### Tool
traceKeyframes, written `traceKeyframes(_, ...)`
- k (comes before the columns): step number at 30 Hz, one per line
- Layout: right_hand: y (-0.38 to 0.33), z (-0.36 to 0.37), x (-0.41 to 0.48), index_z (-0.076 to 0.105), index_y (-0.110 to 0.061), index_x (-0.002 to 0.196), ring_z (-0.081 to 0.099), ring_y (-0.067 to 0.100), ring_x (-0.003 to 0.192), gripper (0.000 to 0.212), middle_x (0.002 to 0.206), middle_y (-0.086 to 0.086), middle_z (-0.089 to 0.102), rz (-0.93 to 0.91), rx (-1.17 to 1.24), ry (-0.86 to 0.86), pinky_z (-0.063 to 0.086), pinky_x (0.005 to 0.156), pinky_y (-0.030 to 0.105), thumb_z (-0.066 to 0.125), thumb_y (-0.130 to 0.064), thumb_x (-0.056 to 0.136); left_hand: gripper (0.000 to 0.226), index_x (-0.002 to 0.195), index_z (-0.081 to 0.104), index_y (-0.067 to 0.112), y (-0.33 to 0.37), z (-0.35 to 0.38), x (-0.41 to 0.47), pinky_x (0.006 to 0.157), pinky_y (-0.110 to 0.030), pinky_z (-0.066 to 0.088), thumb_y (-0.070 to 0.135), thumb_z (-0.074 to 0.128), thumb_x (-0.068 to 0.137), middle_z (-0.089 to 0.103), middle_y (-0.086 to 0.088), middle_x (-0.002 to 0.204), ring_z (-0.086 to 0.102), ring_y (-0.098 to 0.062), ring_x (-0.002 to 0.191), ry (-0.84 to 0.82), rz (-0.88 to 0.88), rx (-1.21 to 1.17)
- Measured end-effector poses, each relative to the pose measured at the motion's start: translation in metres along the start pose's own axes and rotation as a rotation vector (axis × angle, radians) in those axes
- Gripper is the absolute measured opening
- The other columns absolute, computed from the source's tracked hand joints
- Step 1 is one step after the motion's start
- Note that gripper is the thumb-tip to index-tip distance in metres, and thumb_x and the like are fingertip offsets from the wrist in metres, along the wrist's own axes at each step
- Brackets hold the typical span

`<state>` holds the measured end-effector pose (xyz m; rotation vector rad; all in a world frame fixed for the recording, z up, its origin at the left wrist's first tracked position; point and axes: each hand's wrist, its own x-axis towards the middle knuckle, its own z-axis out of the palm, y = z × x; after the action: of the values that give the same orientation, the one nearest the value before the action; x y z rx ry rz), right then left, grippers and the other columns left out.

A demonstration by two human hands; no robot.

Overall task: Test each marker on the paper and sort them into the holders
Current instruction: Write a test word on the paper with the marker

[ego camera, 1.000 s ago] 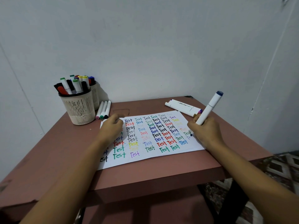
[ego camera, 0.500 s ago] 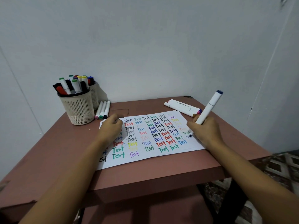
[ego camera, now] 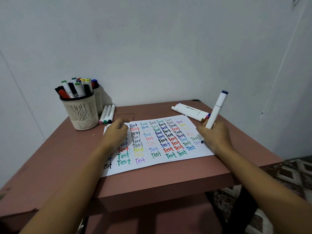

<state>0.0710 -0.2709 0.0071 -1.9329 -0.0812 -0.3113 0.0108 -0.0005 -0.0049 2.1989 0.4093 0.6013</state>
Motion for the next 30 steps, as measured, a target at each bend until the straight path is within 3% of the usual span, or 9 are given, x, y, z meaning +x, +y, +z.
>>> traceKeyframes(5,0.002,0.000,0.000,0.050,-0.014,0.059,0.055,0.015,0.052,0.024,0.056,0.004,0.056,-0.012,0.037,-0.003,0.047,0.063,0.031,0.062,-0.006,0.079,0.034,0.119,0.058,0.020,-0.002,-0.001,0.002,0.062,-0.019,0.035,0.014,0.037,0.094,0.060,-0.003,0.102,0.051,-0.014,0.086,-0.001,-0.001,-0.005)
traceKeyframes(9,0.004,0.002,0.001,0.055,-0.010,0.068,0.055,0.016,0.056,0.012,0.061,0.004,0.056,-0.036,-0.007,0.004,0.047,0.064,0.031,0.061,-0.008,0.079,0.033,0.119,0.058,0.019,-0.001,0.000,0.000,0.065,-0.025,0.035,0.013,0.036,0.094,0.060,-0.004,0.102,0.050,-0.015,0.084,0.004,0.008,0.014)
traceKeyframes(12,0.009,0.002,0.006,0.052,-0.011,0.065,0.054,0.019,0.056,0.017,0.063,0.007,0.056,0.009,0.004,0.009,0.046,0.063,0.032,0.060,-0.009,0.079,0.035,0.121,0.057,0.015,0.001,0.001,-0.003,0.064,-0.026,0.034,0.011,0.035,0.095,0.061,-0.012,0.107,0.053,-0.022,0.082,-0.012,0.038,0.052)
traceKeyframes(18,0.007,-0.005,0.018,0.048,-0.011,0.070,0.037,0.016,0.044,0.024,0.059,0.011,0.048,0.184,0.356,-0.034,0.031,0.038,0.020,0.067,-0.009,0.084,0.034,0.122,0.055,0.011,0.005,0.002,-0.006,0.075,-0.023,0.028,0.007,0.037,0.094,0.056,-0.011,0.120,0.050,-0.020,0.103,-0.057,0.162,0.241)
traceKeyframes(22,-0.009,-0.003,0.018,0.050,-0.012,0.067,0.037,0.014,0.043,0.027,0.057,0.011,0.049,0.129,0.467,-0.105,0.032,0.040,0.019,0.071,-0.018,0.084,0.034,0.121,0.056,0.013,0.004,0.002,-0.007,0.068,-0.019,0.025,0.005,0.040,0.092,0.060,-0.010,0.109,0.046,-0.014,0.088,-0.048,0.274,0.286)
traceKeyframes(25,-0.032,0.011,0.014,0.053,-0.013,0.066,0.043,0.011,0.045,0.026,0.048,0.000,0.053,0.121,0.581,-0.192,0.037,0.043,0.019,0.071,-0.018,0.084,0.036,0.123,0.056,0.016,0.006,0.001,-0.009,0.067,-0.016,0.026,0.003,0.042,0.092,0.059,-0.005,0.105,0.050,-0.015,0.086,-0.036,0.374,0.298)
traceKeyframes(30,-0.059,0.051,0.005,0.050,-0.009,0.063,0.042,0.011,0.042,0.032,0.048,0.003,0.049,0.180,0.680,-0.351,0.032,0.041,0.021,0.058,-0.021,0.092,0.036,0.123,0.057,0.014,0.009,0.000,-0.011,0.074,-0.013,0.031,0.001,0.044,0.092,0.057,-0.001,0.119,0.052,-0.010,0.095,-0.004,0.456,0.219)
